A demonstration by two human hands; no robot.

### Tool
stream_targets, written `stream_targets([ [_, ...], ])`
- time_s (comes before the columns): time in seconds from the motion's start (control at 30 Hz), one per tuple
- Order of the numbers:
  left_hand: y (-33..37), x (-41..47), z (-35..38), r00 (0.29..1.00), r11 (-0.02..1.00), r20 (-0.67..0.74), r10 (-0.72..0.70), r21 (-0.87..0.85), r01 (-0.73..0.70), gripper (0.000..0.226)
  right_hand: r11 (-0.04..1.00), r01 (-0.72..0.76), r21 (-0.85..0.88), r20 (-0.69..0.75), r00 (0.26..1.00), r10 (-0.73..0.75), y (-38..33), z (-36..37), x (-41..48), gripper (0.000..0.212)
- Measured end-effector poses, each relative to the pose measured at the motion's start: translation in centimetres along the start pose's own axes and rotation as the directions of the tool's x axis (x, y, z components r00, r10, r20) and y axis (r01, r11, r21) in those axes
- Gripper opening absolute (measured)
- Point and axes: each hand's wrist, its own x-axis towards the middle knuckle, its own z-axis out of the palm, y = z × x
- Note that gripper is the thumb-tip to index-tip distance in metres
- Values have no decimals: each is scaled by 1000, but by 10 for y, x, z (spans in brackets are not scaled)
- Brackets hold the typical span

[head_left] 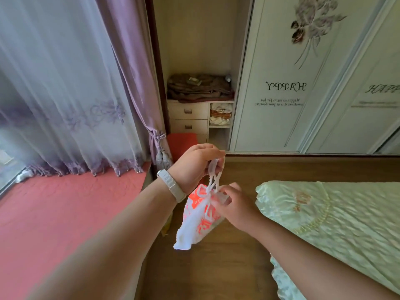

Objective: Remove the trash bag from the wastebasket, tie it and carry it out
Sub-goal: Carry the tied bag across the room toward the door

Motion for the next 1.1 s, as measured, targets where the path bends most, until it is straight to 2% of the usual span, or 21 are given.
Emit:
stream_targets([
  [0.1, 3, 30, -4, 1000, 1000, -3, -4, -8, 4, 24, 999, -23, -35, -18, 1000, 22, 4, 0, 23, 32],
  [0.3, -2, 98, -6, 999, 999, 38, 8, -48, -6, 29, 999, -29, -31, -4, 1000, 29, 27, -6, 65, 29],
  [0.43, 1, 151, 11, 999, 998, -5, -49, -31, 49, 33, 1000, -9, 26, 15, 1000, 9, 50, -30, 104, 24],
  [0.53, 1, 199, 25, 996, 997, -71, -55, 49, 58, 28, 998, -18, 54, 29, 999, 17, 72, -57, 139, 27],
  [0.73, 17, 285, 63, 986, 995, -143, -83, 45, 90, 24, 997, 1, 73, 36, 999, -3, 121, -112, 207, 32],
  [0.93, 31, 357, 91, 990, 994, -136, -39, 92, 52, 23, 999, 30, -15, -79, 996, -31, 156, -163, 267, 32],
  [1.1, 39, 415, 106, 995, 996, -93, -35, 75, 42, 18, 997, -40, -67, -178, 984, 27, 187, -197, 307, 29],
])
